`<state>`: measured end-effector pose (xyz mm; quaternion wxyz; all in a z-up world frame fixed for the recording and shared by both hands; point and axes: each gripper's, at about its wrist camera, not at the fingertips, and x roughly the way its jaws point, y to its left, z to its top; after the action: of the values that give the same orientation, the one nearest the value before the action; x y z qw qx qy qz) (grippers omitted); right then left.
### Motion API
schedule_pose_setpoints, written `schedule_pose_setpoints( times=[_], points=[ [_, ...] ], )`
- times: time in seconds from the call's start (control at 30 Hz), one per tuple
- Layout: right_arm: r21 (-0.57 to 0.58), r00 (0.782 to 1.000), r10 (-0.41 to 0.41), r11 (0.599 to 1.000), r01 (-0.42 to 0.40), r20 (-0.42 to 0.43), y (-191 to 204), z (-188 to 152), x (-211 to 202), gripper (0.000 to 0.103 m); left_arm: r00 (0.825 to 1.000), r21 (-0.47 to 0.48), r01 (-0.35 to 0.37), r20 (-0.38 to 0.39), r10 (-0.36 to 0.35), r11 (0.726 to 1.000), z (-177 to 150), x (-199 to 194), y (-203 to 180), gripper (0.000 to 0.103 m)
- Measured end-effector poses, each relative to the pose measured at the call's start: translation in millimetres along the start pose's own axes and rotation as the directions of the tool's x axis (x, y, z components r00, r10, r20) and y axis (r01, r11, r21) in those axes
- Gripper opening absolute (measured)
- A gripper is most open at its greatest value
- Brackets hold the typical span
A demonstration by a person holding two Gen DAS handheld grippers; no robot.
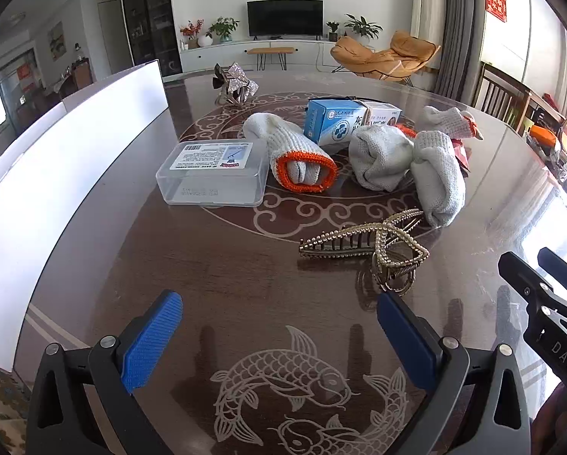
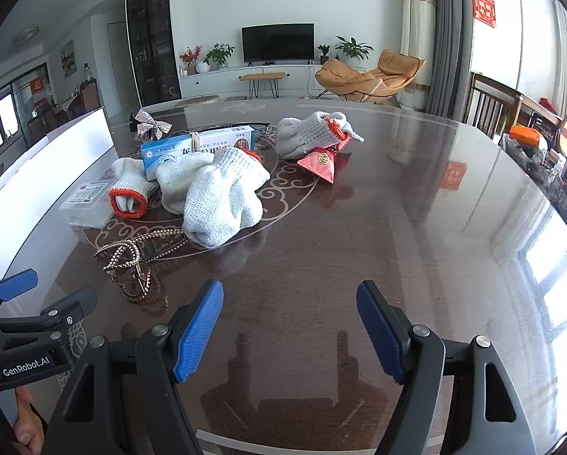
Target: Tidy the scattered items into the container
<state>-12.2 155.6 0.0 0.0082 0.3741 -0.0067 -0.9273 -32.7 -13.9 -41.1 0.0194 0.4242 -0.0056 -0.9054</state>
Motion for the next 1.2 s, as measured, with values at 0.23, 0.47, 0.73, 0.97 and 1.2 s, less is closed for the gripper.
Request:
schedule_pose_setpoints(
  times=[0.23,0.47,0.73,0.97,1.2],
  points=[
    [-0.032,1.000,0.008,0.999,-0.007,0.014,9,3,8,0.074,1.000,-0.017,-0.004,0.021,0.004,1.000,12,8,6,0.103],
    [-0.085,0.997,-0.080,0.993,0.079,-0.013,20,3,14,0.074,1.000,-0.029,0.010,0.010,-0.010,1.000,13,16,10,0.103],
    [-0.080,0.996,-0.093,0.993,0.091,-0.017,20,3,17,0.074,1.000,-0.006,-0.003,0.003,0.003,1.000,12,19,5,0.103],
    [-0.072,0.996,-0.084,0.994,0.082,-0.022,18,2,18,0.074,1.000,0.038,-0.029,-0.002,0.029,0.999,11,20,-2,0.103],
    [-0.065,0.995,-0.085,0.994,0.083,-0.043,18,2,22,0.074,0.999,0.059,-0.043,-0.014,0.044,0.997,12,24,-6,0.103]
  ],
)
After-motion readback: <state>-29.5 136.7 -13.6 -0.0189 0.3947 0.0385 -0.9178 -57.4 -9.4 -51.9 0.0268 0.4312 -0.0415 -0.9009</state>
